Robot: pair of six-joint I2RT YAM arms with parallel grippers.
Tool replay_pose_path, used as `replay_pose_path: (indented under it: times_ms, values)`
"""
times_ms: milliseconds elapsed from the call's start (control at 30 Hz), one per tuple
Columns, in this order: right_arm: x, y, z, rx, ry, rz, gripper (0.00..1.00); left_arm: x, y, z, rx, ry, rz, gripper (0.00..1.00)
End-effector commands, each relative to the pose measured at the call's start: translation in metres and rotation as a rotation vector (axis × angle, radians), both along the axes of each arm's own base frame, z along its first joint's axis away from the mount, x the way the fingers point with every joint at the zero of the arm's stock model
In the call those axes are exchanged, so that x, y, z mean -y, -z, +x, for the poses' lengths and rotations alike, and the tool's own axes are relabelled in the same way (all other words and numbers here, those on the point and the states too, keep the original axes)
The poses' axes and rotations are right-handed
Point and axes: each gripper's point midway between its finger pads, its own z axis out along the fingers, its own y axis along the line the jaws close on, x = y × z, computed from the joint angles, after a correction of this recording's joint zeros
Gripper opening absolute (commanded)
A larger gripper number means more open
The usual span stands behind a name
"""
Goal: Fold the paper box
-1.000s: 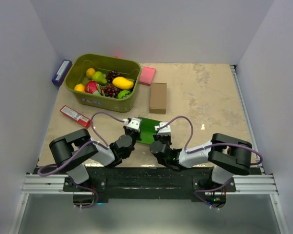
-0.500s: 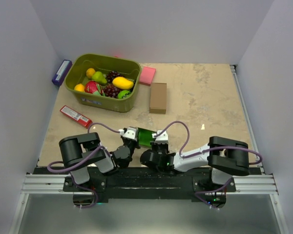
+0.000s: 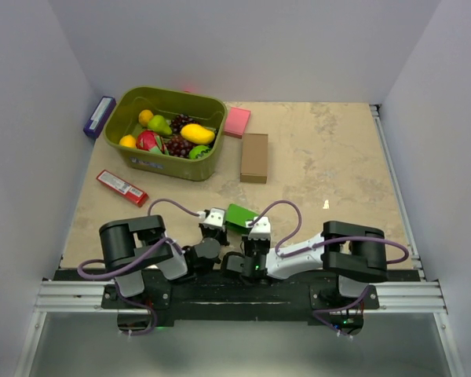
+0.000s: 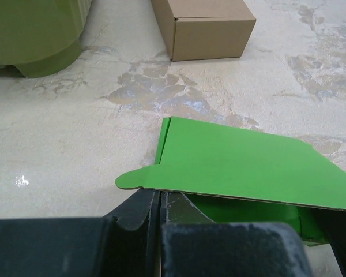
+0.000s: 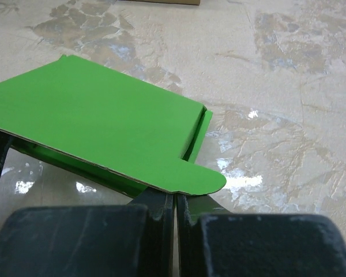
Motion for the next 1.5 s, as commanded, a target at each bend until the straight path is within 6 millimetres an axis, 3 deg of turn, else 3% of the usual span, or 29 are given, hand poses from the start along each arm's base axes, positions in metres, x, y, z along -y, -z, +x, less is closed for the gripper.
replay_pose_path:
  times_ms: [0,67,200,300,400,500,700,867,967,1067,1100,1267,1467]
  values:
    - [-0.023,-0.007,-0.007,-0.027,0.021,0.191,0.0,0.015,0.018,-0.011,-0.061,0.042,0.052,0.0]
    - [-0.023,-0.009,-0.009,-0.042,0.015,0.185,0.0,0.015,0.016,-0.009,-0.059,0.019,0.057,0.0]
    - [-0.019,-0.014,-0.013,-0.066,-0.004,0.189,0.33,0.009,0.017,-0.007,-0.066,-0.016,0.086,0.0]
    - [-0.017,-0.02,-0.017,-0.09,-0.025,0.201,0.51,0.012,0.02,-0.006,-0.074,-0.019,0.106,0.0]
    - [-0.013,-0.021,-0.022,-0.121,-0.051,0.2,0.64,0.018,0.021,-0.004,-0.078,-0.015,0.121,0.0]
    - [-0.004,-0.024,-0.03,-0.139,-0.064,0.197,0.7,0.021,0.021,-0.003,-0.077,-0.014,0.128,0.0]
    - [-0.005,-0.041,-0.059,-0.141,-0.201,0.182,0.7,0.024,0.023,-0.001,-0.079,-0.014,0.135,0.0]
    - [-0.007,-0.075,-0.074,-0.169,-0.33,0.26,0.62,0.022,0.024,-0.001,-0.082,-0.018,0.135,0.0]
    - [0.006,-0.1,-0.069,-0.154,-0.324,0.329,0.56,0.019,0.025,-0.002,-0.083,-0.019,0.13,0.0]
    - [0.008,-0.12,-0.045,-0.178,-0.323,0.382,0.53,0.019,0.025,-0.002,-0.082,-0.015,0.133,0.0]
    - [0.009,-0.132,-0.025,-0.147,-0.285,0.439,0.52,0.02,0.025,-0.002,-0.082,-0.015,0.131,0.0]
    - [-0.002,-0.152,0.016,-0.107,-0.285,0.441,0.5,0.023,0.027,-0.001,-0.084,-0.003,0.143,0.0]
    - [-0.031,-0.099,0.032,-0.227,-0.289,0.377,0.5,0.026,0.027,-0.003,-0.087,0.019,0.159,0.0]
